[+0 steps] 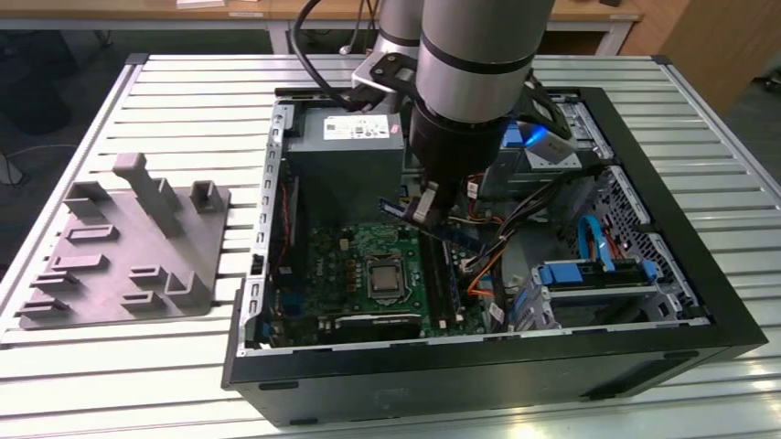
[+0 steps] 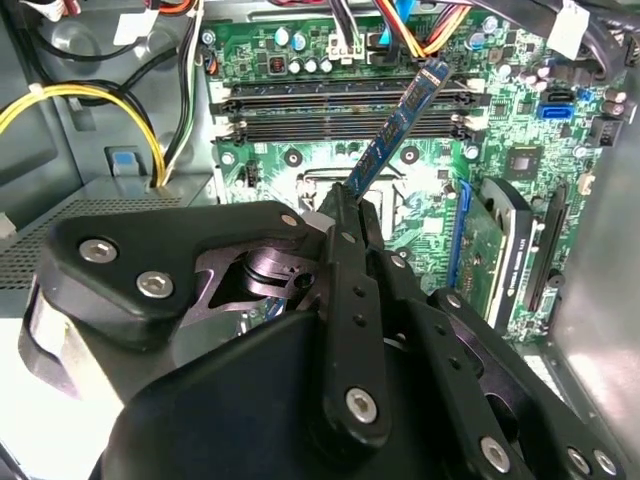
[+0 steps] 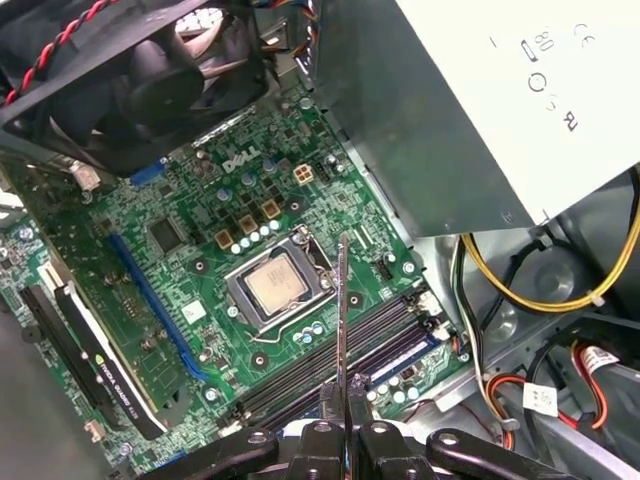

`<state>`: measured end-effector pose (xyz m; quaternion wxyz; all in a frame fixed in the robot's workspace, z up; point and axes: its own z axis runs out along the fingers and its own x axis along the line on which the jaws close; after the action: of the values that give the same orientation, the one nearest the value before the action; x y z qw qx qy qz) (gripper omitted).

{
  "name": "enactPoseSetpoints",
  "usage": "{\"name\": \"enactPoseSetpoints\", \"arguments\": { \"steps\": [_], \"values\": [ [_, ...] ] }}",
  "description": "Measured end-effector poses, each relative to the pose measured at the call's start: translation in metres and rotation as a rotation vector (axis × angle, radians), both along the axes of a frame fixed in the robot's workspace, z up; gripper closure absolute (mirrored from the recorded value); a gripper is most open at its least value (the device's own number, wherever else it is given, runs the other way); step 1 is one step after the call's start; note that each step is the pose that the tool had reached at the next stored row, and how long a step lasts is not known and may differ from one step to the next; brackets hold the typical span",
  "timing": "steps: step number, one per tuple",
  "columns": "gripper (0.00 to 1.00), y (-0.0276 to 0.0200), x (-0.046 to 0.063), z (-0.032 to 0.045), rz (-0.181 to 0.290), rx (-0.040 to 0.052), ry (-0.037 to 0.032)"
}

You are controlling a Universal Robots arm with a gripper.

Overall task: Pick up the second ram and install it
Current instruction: 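Insert the second ram into the second slot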

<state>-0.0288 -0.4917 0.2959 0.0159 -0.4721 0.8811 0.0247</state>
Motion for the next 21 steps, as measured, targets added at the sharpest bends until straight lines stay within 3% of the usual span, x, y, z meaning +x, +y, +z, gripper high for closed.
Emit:
{"name": "enactPoseSetpoints", "arguments": {
  "steps": [21],
  "values": [
    [0.87, 0.0, 0.0, 0.0, -0.103, 0.0, 0.0]
  ]
}}
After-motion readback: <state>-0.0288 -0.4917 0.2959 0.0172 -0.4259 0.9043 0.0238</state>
